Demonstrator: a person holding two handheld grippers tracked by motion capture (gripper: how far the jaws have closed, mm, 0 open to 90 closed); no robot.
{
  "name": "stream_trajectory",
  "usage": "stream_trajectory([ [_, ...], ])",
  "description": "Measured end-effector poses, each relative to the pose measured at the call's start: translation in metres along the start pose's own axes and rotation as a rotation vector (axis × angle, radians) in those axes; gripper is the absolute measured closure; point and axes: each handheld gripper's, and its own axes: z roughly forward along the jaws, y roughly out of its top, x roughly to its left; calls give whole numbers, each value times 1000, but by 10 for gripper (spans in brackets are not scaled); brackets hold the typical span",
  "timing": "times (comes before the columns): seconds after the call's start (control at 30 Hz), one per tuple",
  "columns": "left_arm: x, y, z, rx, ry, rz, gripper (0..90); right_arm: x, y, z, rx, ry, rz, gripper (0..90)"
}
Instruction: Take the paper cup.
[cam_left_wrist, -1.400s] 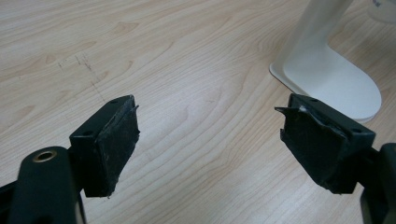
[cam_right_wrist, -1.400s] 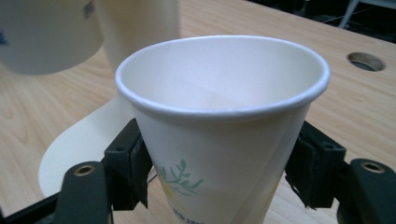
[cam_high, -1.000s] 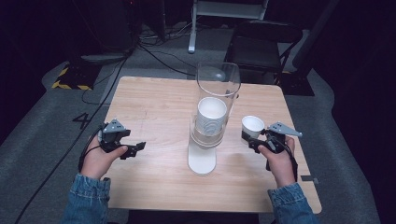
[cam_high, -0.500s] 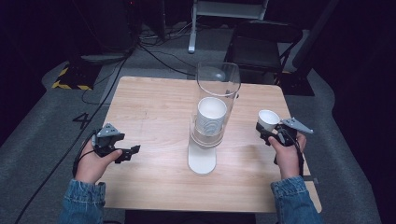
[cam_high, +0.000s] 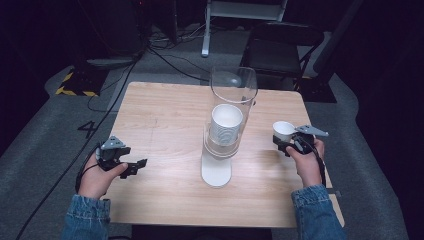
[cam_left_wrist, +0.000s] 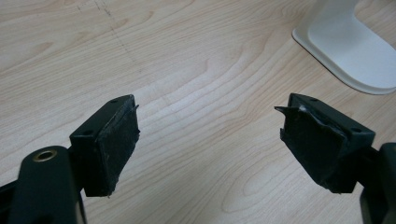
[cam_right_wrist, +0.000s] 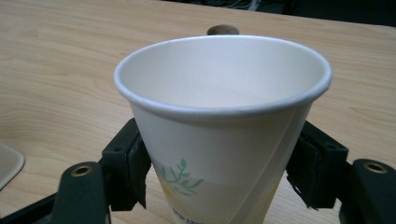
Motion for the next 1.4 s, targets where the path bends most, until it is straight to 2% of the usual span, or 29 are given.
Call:
stream_trajectory([
  [0.17,2,-2,2,5,1,-3,193,1,-6,11,29,23,-26,307],
  [0.5,1,-2,3,10,-5,-5,193,4,-15,22,93,38,-28,297],
  [0.77,1,-2,4,10,-13,-1,193,4,-17,21,116,41,-16,290],
  [1.07,1,-1,4,5,-14,-1,193,3,-19,19,154,28,-32,292],
  [1.23,1,1,6,6,-15,3,193,3,-21,18,167,25,-33,280],
  [1.3,0,2,6,9,-17,4,193,3,-21,18,166,28,-34,211],
  [1.33,0,3,7,8,-18,12,193,4,-21,17,156,28,-27,157],
  [1.4,0,3,8,10,-21,9,193,5,-19,14,127,28,-30,182],
])
